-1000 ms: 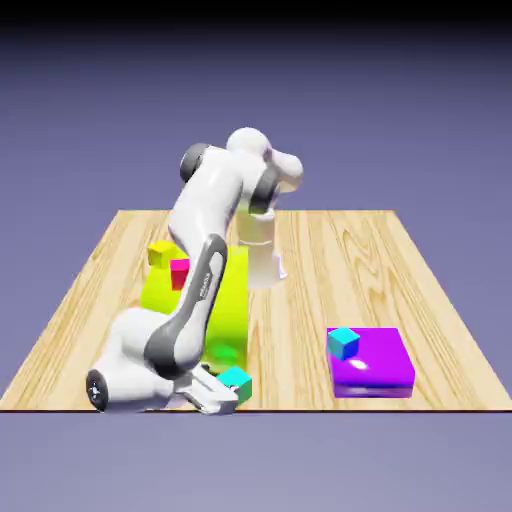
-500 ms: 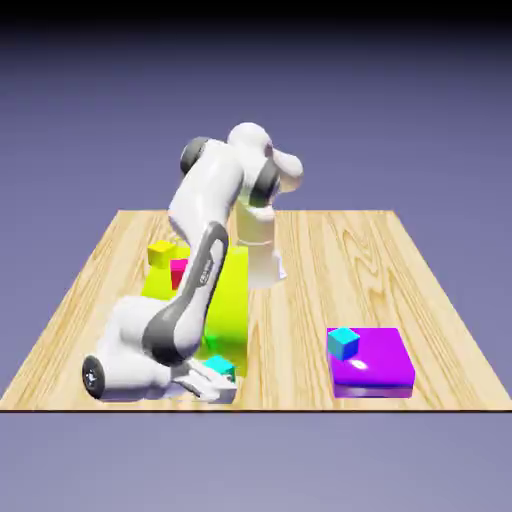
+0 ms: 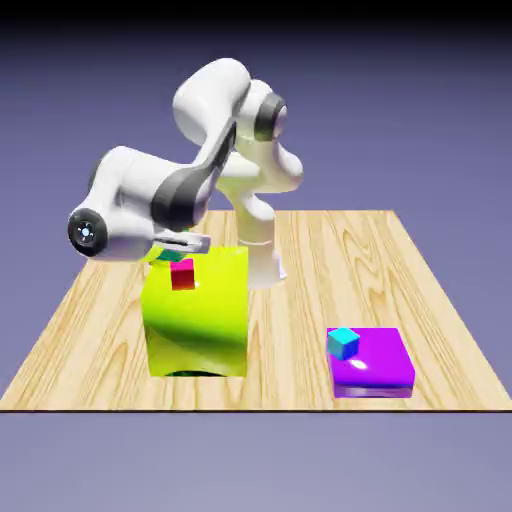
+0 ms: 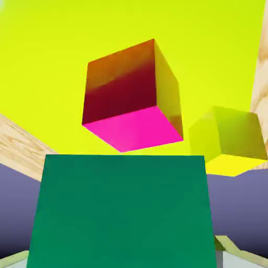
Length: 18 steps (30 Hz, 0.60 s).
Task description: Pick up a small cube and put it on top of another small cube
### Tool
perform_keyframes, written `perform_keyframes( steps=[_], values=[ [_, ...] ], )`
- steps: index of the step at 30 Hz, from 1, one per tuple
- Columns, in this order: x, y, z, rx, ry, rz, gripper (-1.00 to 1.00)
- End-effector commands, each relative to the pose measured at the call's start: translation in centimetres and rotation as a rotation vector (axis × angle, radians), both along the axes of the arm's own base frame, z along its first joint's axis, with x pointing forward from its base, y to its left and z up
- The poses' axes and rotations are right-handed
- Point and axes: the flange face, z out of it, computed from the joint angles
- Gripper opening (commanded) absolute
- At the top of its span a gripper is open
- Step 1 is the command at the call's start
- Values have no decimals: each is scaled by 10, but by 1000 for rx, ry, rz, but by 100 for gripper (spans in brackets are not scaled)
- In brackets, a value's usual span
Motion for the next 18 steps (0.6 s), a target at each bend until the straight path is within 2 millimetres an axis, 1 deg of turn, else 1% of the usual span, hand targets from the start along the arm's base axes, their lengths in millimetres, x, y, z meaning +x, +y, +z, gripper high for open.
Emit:
perform_keyframes(
  steps=[1,6,7,8,9,15,18],
  values=[
    [-5,1,-5,-1,0,1,-100],
    [-31,10,-30,0,0,2,-100],
    [-34,11,-33,0,0,2,-100],
    [-34,11,-33,0,0,2,100],
    [-34,11,-33,0,0,2,100],
    [-2,0,-2,-1,0,1,100],
    [9,-2,10,0,0,2,100]
  ],
)
